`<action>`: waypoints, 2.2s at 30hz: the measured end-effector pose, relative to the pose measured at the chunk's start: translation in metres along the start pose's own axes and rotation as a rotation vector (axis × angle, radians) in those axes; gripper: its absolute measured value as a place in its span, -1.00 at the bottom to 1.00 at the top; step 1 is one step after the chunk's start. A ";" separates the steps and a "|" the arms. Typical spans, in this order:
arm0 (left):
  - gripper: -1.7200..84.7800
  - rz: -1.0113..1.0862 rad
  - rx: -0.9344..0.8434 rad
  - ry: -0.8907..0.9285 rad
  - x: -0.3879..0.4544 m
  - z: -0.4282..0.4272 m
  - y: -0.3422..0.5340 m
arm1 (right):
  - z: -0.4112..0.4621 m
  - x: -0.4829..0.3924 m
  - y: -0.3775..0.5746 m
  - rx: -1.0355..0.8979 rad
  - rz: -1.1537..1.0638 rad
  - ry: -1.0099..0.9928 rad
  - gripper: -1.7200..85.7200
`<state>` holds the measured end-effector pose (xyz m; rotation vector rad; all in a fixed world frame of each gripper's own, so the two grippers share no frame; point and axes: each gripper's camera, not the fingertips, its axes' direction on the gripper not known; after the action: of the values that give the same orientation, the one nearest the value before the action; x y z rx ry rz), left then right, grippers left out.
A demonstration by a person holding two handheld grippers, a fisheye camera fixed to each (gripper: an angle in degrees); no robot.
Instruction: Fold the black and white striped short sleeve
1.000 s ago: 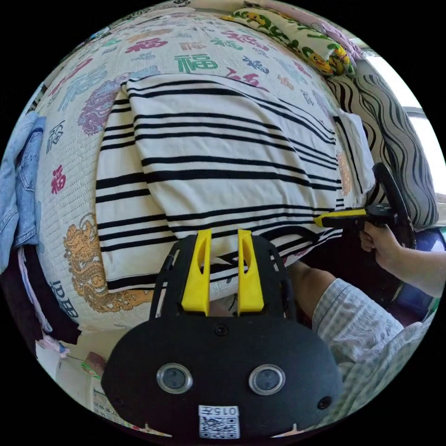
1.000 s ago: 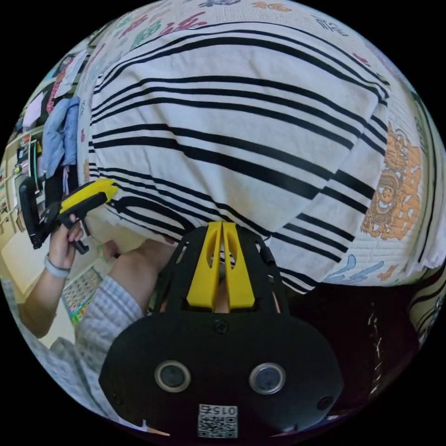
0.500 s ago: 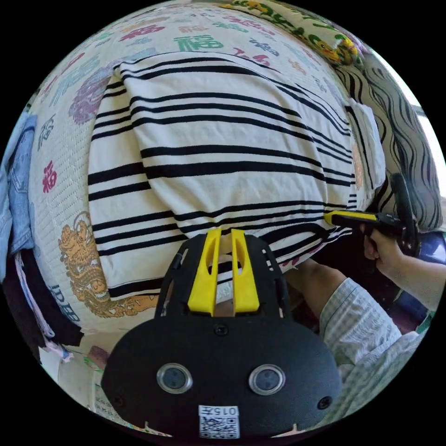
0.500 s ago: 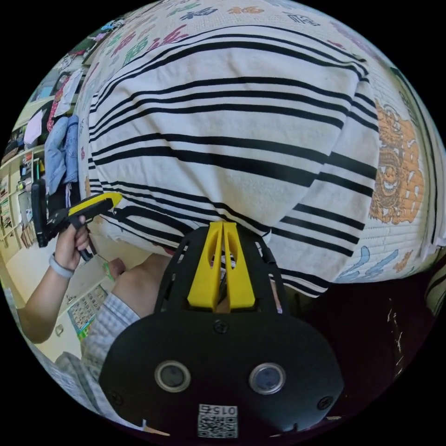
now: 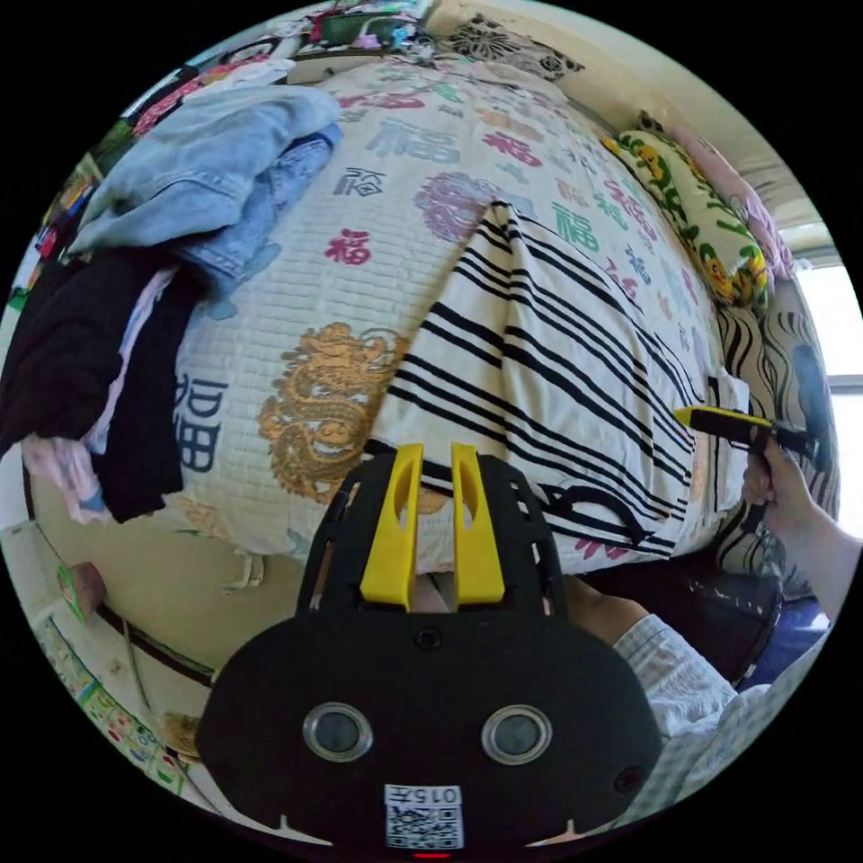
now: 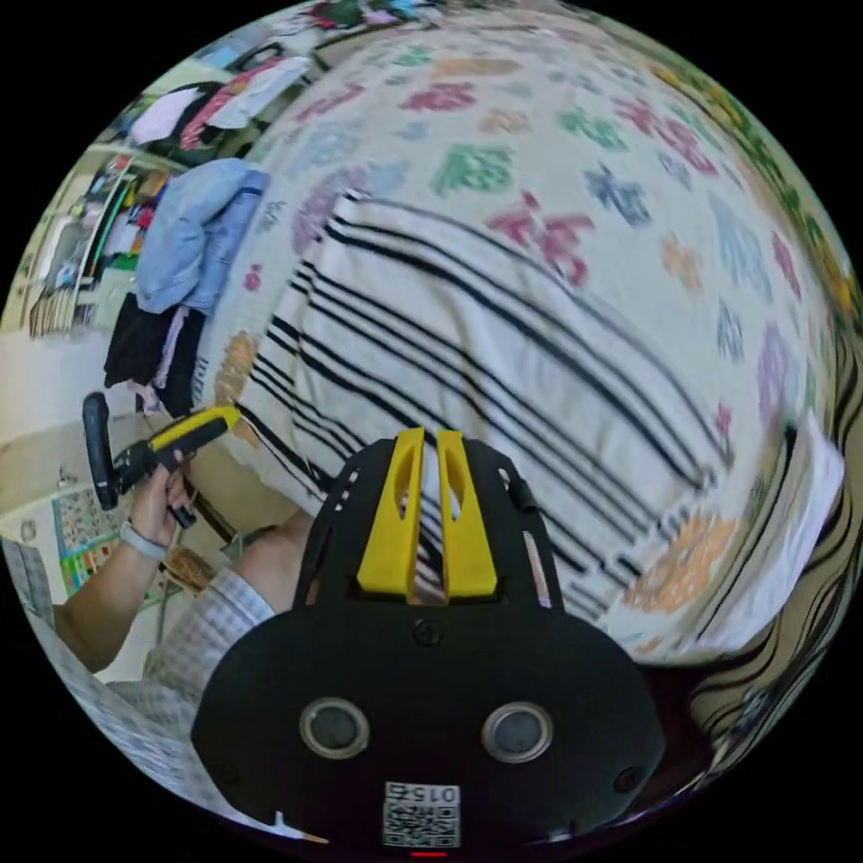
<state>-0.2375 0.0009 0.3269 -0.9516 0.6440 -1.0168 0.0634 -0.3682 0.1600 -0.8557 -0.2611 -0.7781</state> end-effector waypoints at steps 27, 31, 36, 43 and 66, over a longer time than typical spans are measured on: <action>-0.94 -0.021 -0.020 0.226 -0.081 0.028 0.024 | 0.000 -0.181 -0.296 -0.357 -0.464 0.362 -0.97; -0.96 -0.052 0.041 0.265 -0.099 0.013 0.029 | -0.014 -0.179 -0.305 -0.347 -0.442 0.332 -0.98; -0.96 -0.092 0.201 0.175 -0.124 -0.027 0.030 | -0.051 -0.179 -0.324 -0.198 -0.391 0.151 -0.98; -0.96 0.184 0.274 0.275 -0.061 -0.065 0.065 | -0.112 -0.114 -0.272 -0.052 -0.445 -0.035 -0.98; -0.92 0.758 -0.195 0.322 0.273 0.203 0.147 | -0.030 0.340 0.017 0.066 -0.046 -0.371 -0.93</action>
<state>0.1002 -0.1468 0.2833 -0.6177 1.2720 -0.4263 0.3109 -0.5573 0.3012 -0.9311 -0.6333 -0.6452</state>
